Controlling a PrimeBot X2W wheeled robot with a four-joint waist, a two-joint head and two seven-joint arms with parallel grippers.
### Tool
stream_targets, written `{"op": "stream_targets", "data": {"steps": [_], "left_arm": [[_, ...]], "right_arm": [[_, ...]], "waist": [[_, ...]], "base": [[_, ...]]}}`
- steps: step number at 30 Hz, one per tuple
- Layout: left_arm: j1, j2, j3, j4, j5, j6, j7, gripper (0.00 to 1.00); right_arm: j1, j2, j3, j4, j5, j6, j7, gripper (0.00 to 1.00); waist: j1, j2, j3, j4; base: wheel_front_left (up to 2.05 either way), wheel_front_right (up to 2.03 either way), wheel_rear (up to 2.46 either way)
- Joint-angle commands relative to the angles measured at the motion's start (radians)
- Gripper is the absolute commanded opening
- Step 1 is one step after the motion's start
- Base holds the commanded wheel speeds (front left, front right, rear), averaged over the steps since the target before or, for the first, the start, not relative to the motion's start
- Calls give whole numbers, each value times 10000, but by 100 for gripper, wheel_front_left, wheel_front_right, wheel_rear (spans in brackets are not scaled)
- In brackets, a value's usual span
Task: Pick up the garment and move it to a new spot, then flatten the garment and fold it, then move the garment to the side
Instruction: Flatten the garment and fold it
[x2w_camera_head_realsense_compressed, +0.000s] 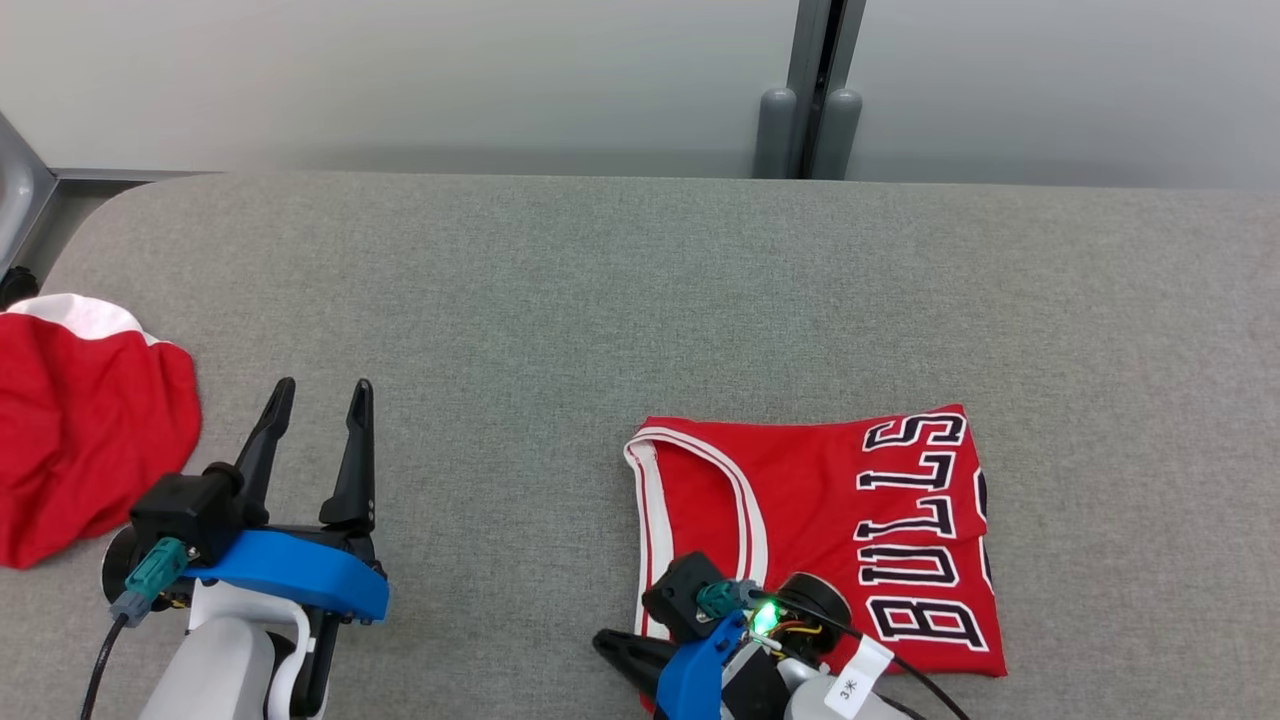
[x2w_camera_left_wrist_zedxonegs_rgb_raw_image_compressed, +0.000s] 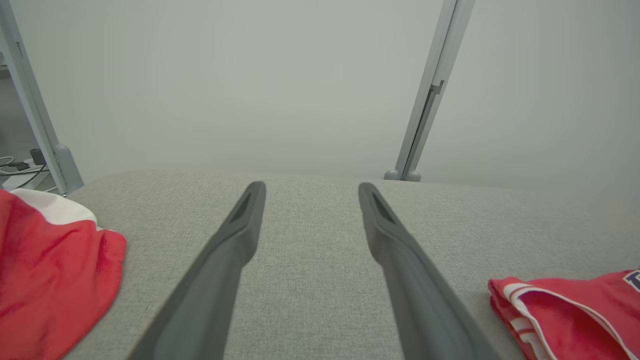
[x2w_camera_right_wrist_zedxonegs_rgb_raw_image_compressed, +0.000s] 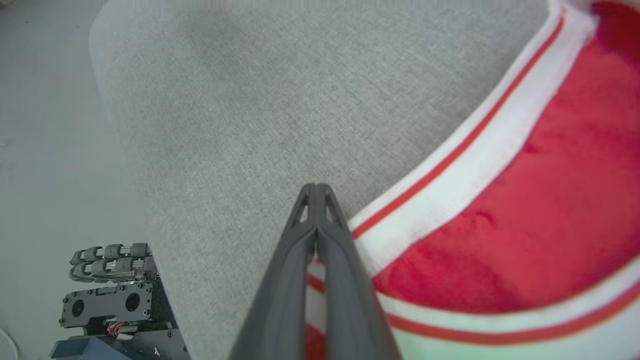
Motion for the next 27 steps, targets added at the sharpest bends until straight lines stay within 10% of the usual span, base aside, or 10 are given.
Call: {"op": "stream_targets", "data": {"steps": [1, 11, 13, 27], "left_arm": [[-206, -5, 0, -5, -46, 30, -43, 100], [94, 70, 81, -62, -59, 124, -65, 100], [165, 57, 102, -129, -54, 171, -79, 100], [856, 74, 475, -497, -14, 395, -123, 100]], "right_arm": [[-283, -14, 136, -183, 176, 1, -240, 0], [-412, -19, -961, -1485, 1086, 1, -2268, 0], [-188, -25, -1633, -1698, 818, 1, -2740, 100], [2482, -17, -7271, -4270, -1637, 1, -3328, 100]], "waist": [[0, 0, -5, -28], [0, 0, -222, -279], [0, 0, -285, -359], [0, 0, -723, -885]], "base": [[0, 0, 0], [0, 0, 0], [0, 0, 0], [0, 0, 0]]}}
